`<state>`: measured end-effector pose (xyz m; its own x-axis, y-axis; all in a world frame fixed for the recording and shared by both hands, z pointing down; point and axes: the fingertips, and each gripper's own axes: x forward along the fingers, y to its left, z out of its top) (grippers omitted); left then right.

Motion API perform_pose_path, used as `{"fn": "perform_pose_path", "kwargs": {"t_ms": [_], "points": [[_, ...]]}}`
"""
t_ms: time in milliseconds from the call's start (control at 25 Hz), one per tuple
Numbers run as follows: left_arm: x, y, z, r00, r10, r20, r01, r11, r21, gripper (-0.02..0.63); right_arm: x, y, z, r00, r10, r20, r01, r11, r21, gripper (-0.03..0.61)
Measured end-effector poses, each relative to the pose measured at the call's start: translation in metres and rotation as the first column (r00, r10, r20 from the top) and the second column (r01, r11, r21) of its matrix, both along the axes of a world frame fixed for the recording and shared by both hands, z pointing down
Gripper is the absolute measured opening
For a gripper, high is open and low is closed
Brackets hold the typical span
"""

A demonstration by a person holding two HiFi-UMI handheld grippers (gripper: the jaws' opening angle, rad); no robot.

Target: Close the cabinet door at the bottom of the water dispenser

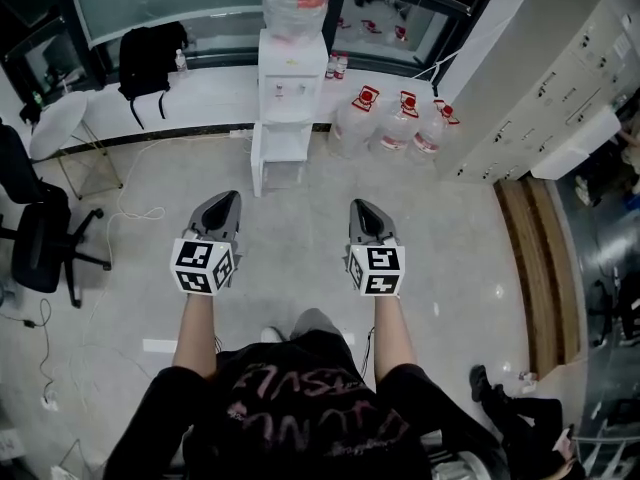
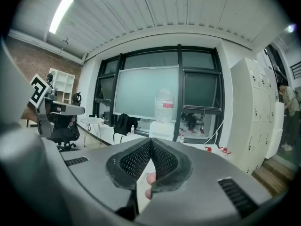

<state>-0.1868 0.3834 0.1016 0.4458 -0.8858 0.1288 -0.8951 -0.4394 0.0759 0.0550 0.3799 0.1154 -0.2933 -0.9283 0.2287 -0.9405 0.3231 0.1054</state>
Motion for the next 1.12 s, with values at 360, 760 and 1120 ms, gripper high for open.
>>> {"fn": "perform_pose_path", "kwargs": {"t_ms": [360,760,1120], "points": [[-0.002,-0.033,0.033,1.0,0.005,0.01,-0.004,0.998,-0.06,0.015,-0.001,-0.038,0.025,1.0,0.001,0.03,0.0,0.999,-0.034,0.012],[0.008,-0.136,0.055,0.999,-0.008,0.038,0.013,0.993,-0.121,0.015,0.011,-0.15,0.049,0.999,-0.026,0.031,0.028,0.997,-0.066,0.012],[0.026,-0.239,0.082,0.996,-0.069,0.062,0.079,0.979,-0.19,0.015,0.048,-0.269,0.076,0.998,-0.056,0.025,0.058,0.992,-0.114,0.012]]}}
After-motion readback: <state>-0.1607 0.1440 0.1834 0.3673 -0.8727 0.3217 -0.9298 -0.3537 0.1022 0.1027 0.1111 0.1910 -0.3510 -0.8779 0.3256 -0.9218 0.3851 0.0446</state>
